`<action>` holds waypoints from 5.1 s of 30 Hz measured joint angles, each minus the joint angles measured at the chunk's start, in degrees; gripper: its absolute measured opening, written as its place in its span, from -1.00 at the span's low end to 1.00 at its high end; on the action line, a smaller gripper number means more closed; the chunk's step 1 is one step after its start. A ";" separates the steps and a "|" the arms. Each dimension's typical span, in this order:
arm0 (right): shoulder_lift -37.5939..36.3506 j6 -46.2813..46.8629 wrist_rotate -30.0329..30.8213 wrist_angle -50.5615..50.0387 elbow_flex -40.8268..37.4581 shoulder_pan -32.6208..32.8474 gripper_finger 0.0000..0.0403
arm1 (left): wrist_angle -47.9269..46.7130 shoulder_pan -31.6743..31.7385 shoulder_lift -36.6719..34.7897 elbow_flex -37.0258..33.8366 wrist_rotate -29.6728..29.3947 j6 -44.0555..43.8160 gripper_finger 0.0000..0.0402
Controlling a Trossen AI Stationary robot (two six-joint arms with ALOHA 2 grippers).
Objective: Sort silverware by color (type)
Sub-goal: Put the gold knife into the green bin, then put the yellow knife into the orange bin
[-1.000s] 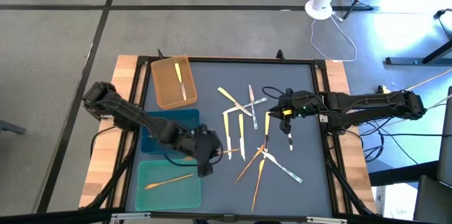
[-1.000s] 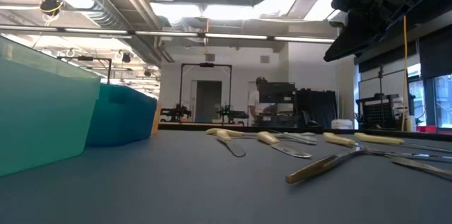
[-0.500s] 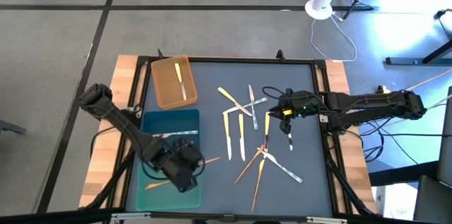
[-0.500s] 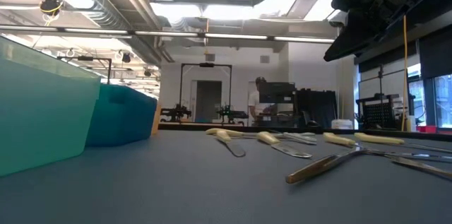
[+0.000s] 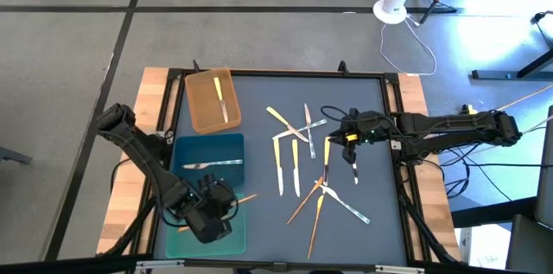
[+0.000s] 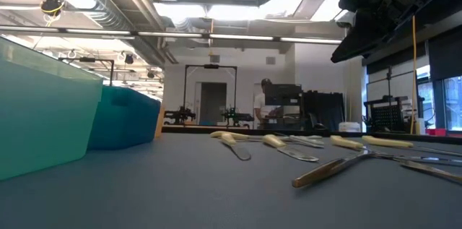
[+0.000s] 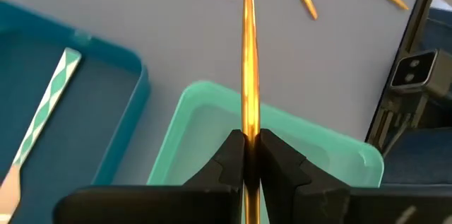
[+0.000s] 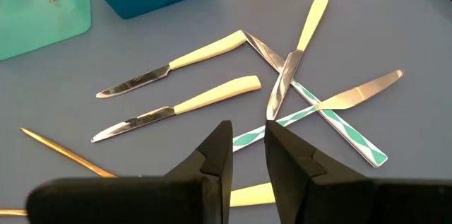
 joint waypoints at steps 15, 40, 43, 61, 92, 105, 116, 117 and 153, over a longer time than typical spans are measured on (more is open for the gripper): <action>0.00 -0.02 0.00 0.00 0.00 0.01 -0.64 | -3.49 -6.96 0.02 -2.90 1.02 -12.23 -0.90; 0.00 0.00 0.01 0.20 0.00 0.00 -0.64 | 17.43 -7.44 0.07 -23.04 8.15 -14.82 -0.83; 0.00 0.00 0.02 0.20 0.00 0.01 -0.64 | 19.60 -7.44 0.07 -24.22 8.16 -15.08 -0.83; 0.01 0.00 0.00 0.22 0.00 0.00 -0.64 | 19.25 -7.33 0.07 -24.57 12.31 -19.97 -0.82; 0.00 1.55 7.04 0.02 0.00 0.00 -0.28 | 19.95 -6.91 0.02 -23.56 13.90 -23.85 -0.22; 0.00 1.48 6.25 -0.05 0.00 0.01 -0.14 | 19.69 -6.91 0.00 -16.69 7.94 -16.37 -0.22; 0.00 1.49 6.25 -0.04 0.00 0.02 -0.14 | 19.93 -5.62 0.00 -13.11 -0.26 -7.49 -0.22; 0.00 1.49 6.25 -0.05 0.00 0.00 -0.14 | 19.91 -5.10 0.00 -13.11 -0.33 -6.79 -0.22; 0.03 40.15 13.28 -35.26 6.73 0.02 -0.15 | 32.42 21.49 0.00 -13.11 7.58 31.45 -0.22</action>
